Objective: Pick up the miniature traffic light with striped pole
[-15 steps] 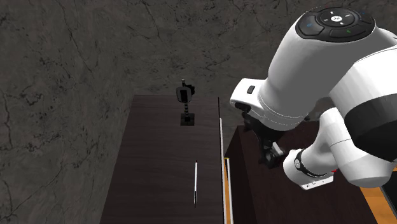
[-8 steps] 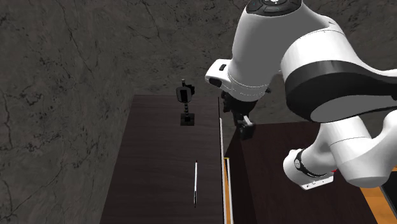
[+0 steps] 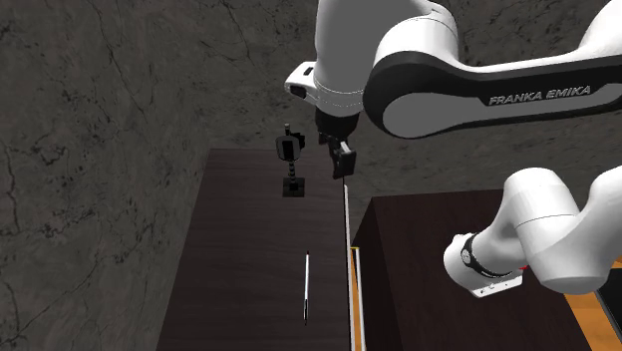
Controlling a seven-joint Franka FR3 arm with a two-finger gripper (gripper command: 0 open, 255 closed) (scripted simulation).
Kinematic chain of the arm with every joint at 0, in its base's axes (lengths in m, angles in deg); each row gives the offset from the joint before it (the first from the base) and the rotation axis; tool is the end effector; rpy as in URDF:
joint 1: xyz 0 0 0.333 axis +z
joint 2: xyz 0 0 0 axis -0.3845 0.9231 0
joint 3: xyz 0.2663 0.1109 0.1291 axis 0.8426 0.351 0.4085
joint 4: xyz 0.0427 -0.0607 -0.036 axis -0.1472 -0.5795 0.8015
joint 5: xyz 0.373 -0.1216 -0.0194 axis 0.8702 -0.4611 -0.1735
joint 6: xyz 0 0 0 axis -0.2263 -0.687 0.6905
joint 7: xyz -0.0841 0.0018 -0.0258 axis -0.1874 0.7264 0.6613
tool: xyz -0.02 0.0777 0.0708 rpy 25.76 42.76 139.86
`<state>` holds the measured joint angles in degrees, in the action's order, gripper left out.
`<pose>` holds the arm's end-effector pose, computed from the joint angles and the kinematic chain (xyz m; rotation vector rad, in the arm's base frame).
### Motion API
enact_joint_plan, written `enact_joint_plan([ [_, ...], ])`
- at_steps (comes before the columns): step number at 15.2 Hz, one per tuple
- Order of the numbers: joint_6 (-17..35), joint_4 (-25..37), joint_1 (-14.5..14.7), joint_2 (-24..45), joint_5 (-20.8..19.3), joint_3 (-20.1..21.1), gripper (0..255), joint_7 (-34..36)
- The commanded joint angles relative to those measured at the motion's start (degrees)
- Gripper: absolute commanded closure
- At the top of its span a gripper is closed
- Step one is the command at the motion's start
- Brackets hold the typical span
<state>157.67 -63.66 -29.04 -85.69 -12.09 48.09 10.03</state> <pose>0.4249 -0.1664 0.5375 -3.0905 -0.3606 -0.0565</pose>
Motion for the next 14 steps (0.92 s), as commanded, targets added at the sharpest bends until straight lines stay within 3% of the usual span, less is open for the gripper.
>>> enact_joint_plan([
  [1,0.76,2.74,-0.48,3.21,0.22,-1.76,0,-2.66],
  [8,2.39,13.78,-2.18,15.52,3.53,-6.67,0,-11.26],
  [14,6.93,9.81,-2.25,16.14,3.80,-6.74,0,-11.62],
])
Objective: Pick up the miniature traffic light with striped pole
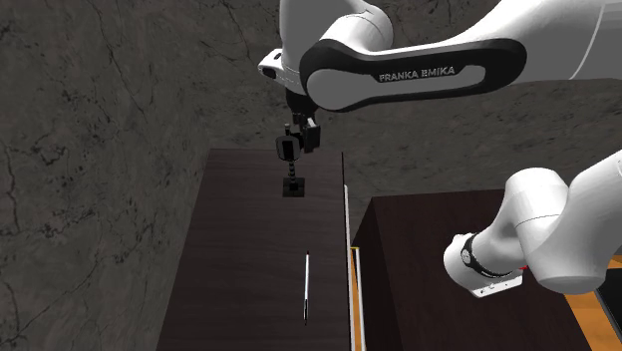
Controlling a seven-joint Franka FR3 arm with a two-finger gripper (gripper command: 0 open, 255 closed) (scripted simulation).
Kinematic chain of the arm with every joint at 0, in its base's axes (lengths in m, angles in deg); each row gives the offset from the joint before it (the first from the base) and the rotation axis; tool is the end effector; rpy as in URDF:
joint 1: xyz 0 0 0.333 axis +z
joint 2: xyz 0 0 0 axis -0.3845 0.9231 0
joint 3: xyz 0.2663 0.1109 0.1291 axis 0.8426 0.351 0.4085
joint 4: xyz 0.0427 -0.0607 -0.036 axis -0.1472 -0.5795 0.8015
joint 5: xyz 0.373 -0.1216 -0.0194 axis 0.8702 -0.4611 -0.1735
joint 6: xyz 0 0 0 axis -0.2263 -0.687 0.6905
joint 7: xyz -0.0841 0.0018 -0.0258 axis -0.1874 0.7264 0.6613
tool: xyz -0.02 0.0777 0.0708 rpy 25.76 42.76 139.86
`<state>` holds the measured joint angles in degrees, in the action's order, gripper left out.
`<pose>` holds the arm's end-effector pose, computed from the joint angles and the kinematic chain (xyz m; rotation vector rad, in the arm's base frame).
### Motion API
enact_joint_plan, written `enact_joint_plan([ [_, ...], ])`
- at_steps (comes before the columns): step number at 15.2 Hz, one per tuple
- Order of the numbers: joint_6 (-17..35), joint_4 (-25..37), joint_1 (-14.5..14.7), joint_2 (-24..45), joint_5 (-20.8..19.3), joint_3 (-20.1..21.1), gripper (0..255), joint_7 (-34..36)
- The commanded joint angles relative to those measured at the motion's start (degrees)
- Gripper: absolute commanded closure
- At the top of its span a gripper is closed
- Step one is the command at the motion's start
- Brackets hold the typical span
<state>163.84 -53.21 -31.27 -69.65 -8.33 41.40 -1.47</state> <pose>0.4764 -0.2623 0.4983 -3.0973 -0.3822 -0.0885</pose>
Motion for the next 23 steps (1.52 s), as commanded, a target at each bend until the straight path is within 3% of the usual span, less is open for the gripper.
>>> enact_joint_plan([
  [1,1.51,-1.25,-0.04,0.25,0.11,-0.06,0,-0.20],
  [3,1.95,-1.61,-0.05,0.34,0.15,-0.07,0,-0.24],
  [4,1.99,-1.69,-0.07,0.30,0.13,-0.09,255,-0.27],
  [13,1.95,-1.60,-0.04,0.34,0.15,-0.08,255,-0.24],
  [23,-5.63,5.07,0.03,-0.64,-0.28,0.07,255,0.34],
])
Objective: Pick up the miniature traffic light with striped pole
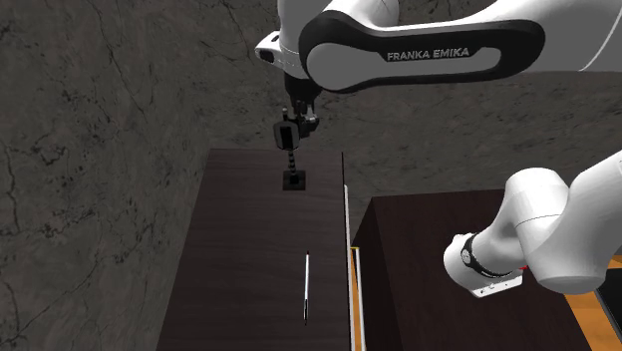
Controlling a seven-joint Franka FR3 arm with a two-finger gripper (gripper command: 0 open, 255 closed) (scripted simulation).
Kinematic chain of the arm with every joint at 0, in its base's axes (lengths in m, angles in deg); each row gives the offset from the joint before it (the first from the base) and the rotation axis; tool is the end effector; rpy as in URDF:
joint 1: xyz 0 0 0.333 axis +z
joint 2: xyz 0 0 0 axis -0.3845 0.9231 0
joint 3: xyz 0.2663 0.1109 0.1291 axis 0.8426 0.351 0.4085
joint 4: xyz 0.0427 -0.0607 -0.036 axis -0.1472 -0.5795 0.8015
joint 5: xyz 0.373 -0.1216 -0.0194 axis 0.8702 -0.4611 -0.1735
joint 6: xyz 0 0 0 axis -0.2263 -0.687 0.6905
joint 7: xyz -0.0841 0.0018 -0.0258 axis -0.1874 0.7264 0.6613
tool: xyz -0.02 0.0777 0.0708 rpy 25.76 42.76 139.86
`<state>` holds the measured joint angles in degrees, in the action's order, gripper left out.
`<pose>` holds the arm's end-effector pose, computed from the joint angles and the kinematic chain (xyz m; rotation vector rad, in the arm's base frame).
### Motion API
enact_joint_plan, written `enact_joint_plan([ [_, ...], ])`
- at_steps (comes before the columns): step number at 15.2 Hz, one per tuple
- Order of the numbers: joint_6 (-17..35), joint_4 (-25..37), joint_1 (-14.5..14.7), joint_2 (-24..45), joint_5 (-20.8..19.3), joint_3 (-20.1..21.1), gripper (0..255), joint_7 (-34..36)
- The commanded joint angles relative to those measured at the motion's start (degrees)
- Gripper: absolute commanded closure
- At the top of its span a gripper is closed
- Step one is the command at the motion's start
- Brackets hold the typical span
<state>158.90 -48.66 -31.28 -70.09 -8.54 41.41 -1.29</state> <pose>0.4765 -0.2637 0.5326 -3.0975 -0.3827 -0.0889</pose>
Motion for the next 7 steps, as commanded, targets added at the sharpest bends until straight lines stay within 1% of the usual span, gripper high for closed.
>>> enact_joint_plan([
  [1,-1.46,1.26,0.05,-0.22,-0.08,0.08,255,0.19],
  [5,-4.54,4.38,0.07,-0.19,-0.09,0.10,255,0.30],
  [7,-4.66,4.50,0.07,-0.18,-0.09,0.10,255,0.31],
])
